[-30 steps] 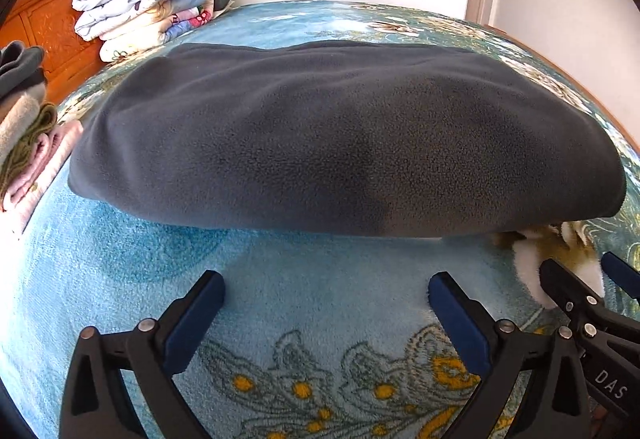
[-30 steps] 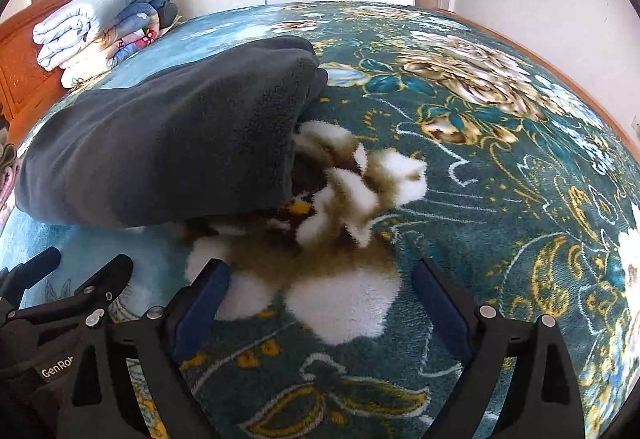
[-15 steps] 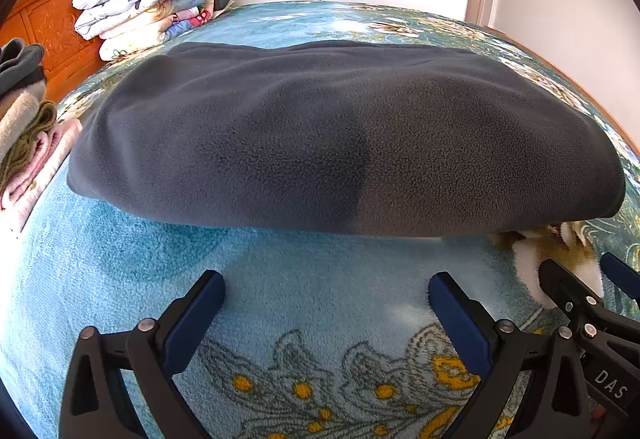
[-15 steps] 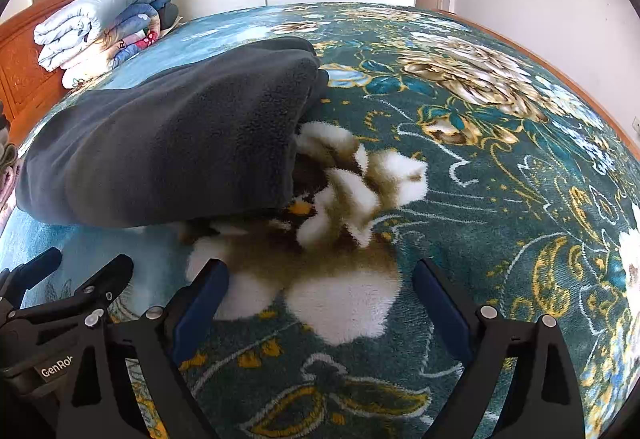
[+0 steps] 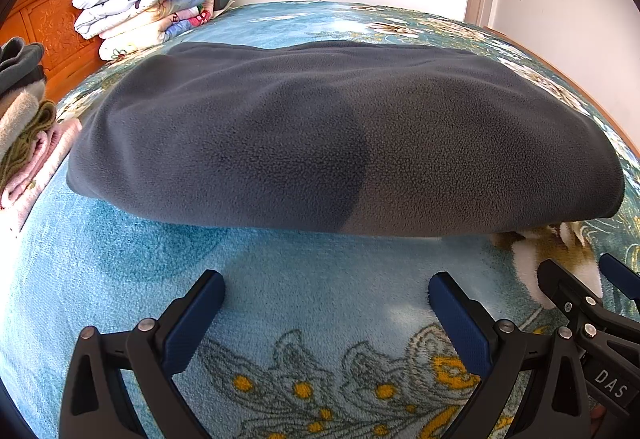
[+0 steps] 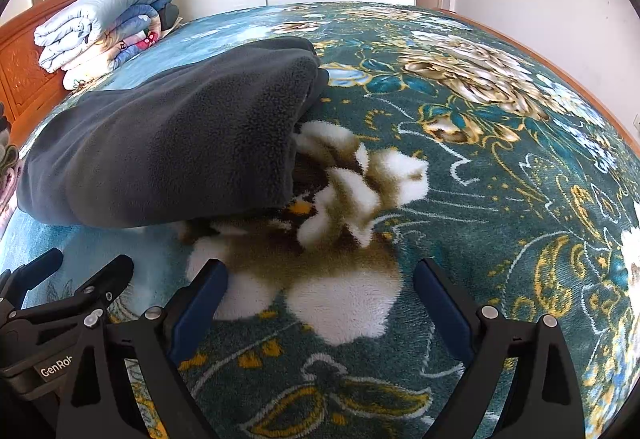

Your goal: Fold clothes

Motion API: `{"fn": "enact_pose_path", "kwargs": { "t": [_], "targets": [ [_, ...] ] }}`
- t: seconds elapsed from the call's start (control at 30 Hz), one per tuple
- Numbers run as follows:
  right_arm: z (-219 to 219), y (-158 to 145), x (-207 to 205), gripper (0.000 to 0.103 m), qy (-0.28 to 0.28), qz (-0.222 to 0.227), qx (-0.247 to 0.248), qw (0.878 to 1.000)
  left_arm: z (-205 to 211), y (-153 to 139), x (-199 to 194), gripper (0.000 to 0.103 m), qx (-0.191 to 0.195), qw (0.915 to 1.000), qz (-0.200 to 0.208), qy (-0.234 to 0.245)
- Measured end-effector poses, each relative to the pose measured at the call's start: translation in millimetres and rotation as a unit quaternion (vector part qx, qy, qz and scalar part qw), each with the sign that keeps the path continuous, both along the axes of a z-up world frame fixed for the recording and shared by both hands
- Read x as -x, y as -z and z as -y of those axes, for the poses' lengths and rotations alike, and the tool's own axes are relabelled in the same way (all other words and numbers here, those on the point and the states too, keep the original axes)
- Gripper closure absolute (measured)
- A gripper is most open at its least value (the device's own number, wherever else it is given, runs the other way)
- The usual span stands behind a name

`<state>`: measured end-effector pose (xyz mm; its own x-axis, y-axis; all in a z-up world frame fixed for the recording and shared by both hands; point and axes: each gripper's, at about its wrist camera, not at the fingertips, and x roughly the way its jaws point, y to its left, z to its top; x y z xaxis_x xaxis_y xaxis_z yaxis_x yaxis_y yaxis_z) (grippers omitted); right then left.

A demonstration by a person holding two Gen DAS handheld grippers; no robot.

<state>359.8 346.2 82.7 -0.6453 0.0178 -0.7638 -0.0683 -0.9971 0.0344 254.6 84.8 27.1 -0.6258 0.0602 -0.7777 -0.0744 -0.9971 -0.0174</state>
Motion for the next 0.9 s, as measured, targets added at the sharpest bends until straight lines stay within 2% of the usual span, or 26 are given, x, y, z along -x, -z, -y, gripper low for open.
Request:
{"fn": "enact_pose_path", "kwargs": {
  "t": [0.9],
  "targets": [
    [-1.0,0.6,0.0,0.007,-0.001,-0.002,0.006,1.0,-1.0,-1.8,0.0,0.0,-0.003,1.0,0.001,0.002]
  ]
}}
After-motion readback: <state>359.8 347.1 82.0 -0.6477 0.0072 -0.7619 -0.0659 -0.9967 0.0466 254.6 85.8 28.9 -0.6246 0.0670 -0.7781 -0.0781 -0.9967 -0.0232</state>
